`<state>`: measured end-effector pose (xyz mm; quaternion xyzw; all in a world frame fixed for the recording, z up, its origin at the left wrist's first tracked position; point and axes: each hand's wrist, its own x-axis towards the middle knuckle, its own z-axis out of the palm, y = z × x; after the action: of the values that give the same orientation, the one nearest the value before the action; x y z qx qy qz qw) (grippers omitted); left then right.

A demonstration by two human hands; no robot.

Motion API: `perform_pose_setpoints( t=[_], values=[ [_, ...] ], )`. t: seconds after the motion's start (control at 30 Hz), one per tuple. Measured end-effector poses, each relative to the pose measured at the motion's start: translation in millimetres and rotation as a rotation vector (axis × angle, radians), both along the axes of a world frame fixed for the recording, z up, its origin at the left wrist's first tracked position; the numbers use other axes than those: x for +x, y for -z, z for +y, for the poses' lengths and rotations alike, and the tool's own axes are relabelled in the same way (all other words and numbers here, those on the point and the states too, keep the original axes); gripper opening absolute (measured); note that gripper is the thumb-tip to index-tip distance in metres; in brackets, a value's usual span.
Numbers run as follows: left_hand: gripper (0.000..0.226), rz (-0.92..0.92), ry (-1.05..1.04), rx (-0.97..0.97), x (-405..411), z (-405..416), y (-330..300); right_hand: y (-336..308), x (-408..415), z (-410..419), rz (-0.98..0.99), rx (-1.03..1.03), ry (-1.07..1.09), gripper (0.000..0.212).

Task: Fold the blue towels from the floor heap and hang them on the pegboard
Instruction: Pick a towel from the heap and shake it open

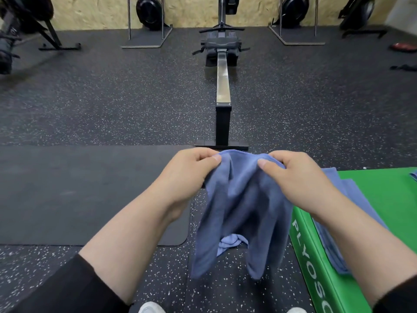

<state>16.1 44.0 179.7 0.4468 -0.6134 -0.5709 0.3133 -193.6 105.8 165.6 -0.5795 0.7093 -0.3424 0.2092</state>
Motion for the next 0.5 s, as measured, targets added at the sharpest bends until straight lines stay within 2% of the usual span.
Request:
perform_pose_setpoints(
  t=[0.1, 0.2, 0.3, 0.5],
  values=[
    [0.021, 0.026, 0.039, 0.000, -2.3, 5.6, 2.3, -2.3, 4.2, 0.0, -0.025, -0.022, 0.002, 0.045],
    [0.009, 0.029, -0.049, -0.078, -6.7, 8.1, 2.3, -4.6, 11.4, 1.0, -0.077, -0.030, -0.031, 0.044],
    [0.012, 0.007, -0.094, -0.135, -10.8, 10.0, 3.3, -5.8, 15.9, 1.2, -0.067, -0.053, -0.078, 0.037],
    [0.014, -0.034, 0.001, -0.210, -14.0, 12.5, 7.0, -3.6, 17.8, 1.1, -0.047, -0.045, -0.074, 0.035]
  ],
)
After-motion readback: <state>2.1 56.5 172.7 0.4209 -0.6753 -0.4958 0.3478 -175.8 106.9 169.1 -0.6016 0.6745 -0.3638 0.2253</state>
